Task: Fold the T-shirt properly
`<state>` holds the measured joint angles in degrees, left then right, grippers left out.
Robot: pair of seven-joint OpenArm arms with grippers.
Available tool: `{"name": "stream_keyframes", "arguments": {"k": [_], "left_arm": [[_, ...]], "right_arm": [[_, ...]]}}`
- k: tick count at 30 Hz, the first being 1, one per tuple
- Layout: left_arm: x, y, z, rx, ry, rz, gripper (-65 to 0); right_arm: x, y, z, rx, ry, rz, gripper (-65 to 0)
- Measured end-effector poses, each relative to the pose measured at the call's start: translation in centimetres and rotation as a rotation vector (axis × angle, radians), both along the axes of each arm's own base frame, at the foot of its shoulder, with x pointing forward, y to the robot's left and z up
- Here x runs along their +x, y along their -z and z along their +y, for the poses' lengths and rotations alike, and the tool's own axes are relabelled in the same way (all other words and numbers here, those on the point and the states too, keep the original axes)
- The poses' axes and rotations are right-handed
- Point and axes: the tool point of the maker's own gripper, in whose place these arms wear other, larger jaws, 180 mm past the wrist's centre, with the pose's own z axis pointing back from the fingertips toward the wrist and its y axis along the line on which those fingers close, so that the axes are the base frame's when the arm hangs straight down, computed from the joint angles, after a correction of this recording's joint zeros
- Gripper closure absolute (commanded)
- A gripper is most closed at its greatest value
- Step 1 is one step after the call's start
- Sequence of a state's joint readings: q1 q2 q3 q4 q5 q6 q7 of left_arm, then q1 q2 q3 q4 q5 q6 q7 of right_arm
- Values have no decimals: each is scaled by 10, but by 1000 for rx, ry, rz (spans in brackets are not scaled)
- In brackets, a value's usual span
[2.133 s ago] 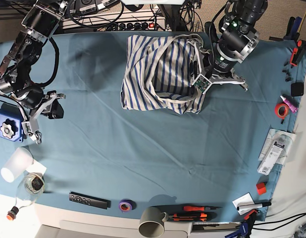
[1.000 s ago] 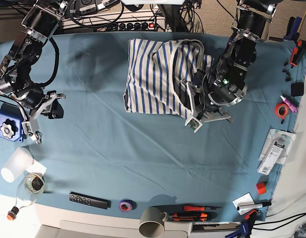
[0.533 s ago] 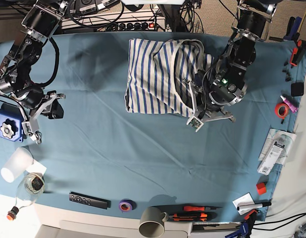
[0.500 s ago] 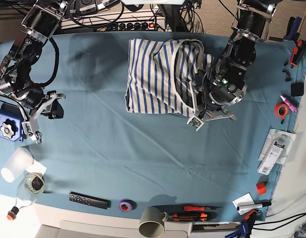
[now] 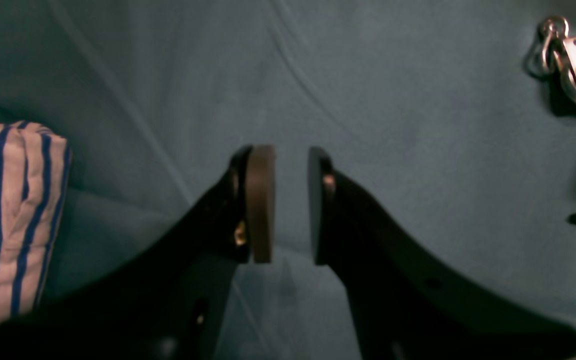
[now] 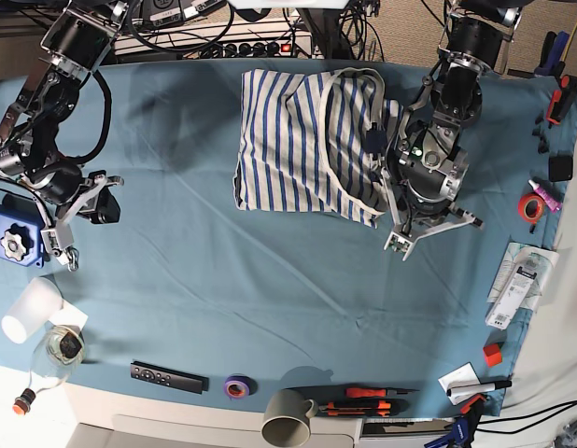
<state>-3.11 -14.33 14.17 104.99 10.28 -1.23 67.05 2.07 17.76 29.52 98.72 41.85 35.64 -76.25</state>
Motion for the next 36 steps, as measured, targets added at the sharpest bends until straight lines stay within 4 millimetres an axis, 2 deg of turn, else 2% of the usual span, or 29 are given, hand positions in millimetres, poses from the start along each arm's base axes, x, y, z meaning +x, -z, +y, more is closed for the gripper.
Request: {"name": "stream_keyframes", "arguments": {"k": [6,10,13,17,22,27,31,36], "left_arm": [[-29,-10,-8,-49,8,-19,0],[-51,-20,12,-89,-76,-47,0],[-69,-24,19,-170,-92,-53,0],[-72,-39,35,-258,-106,-98,0],[-90,-31,41,-356,-125,-44,0],[-115,-19,56,-367,-171,16,0],[-133,-11,56,-383,-167,65,0],[-161,1,63,-382,-204,133,0]], "right_arm": [[-1,1,-2,-13,5,7,-125],[-1,2,-2,-13,6,8,-125],[-1,1,-2,-13,5,7,-125],[-4,2,6,27,-20,22,-125],[-14,7,17,86,-55,49,-125],[-32,17,31,165,-84,74,-125],[-46,20,42,238,-111,81,-125],[-64,12,61,285,-186,53,-125]]}}
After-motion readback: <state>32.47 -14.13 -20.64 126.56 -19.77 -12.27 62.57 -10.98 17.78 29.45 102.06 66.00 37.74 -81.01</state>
